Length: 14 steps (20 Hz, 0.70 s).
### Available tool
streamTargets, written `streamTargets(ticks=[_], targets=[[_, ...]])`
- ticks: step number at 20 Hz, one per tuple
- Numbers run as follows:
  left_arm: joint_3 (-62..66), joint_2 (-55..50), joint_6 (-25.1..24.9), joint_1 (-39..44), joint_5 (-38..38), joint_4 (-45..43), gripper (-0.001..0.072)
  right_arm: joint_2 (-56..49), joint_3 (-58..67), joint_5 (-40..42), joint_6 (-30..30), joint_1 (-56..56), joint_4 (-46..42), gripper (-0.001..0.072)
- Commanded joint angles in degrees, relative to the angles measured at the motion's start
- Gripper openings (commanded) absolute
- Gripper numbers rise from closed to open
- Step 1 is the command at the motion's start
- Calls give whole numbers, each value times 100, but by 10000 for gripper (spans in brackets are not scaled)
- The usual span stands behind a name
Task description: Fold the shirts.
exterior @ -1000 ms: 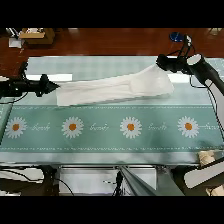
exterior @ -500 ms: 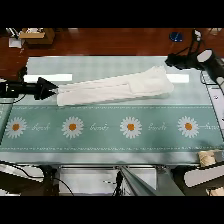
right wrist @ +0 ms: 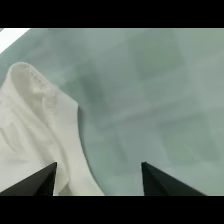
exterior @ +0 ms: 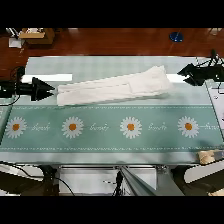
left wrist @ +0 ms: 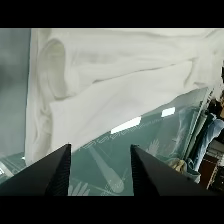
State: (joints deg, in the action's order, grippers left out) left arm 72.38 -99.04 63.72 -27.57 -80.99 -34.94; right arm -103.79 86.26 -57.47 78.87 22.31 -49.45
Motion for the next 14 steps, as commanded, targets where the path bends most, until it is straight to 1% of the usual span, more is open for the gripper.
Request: streamTargets(ticks=[1, 4, 7, 9, 10, 11, 12, 13, 14], targets=[[9, 2, -4, 24, -118, 4, 424, -483, 4, -151, -122, -61, 872, 602], [9, 0, -26, 28, -101, 2, 424, -857, 4, -94, -481, -431, 1541, 601], [9, 0, -24, 37, -70, 2, 424, -1040, 4, -87, -627, -835, 1753, 599], [9, 0, -22, 50, -72, 4, 424, -1027, 7, -111, -1021, -1113, 1912, 561], [9, 0, -22, 57, -72, 4, 424, -999, 11, -101, -1169, -1228, 1987, 387], [9, 0, -20, 61, -74, 4, 424, -966, 20, -92, -1222, -1292, 1987, 172], [9, 2, -2, 79, -81, 4, 424, -916, 42, -133, -1235, -1311, 2000, 26], [9, 2, -2, 92, -116, 13, 409, -839, 74, -234, -1300, -1311, 1996, 27], [9, 2, -2, 111, -162, 31, 264, -737, 116, -369, -1318, -1287, 1945, 26]])
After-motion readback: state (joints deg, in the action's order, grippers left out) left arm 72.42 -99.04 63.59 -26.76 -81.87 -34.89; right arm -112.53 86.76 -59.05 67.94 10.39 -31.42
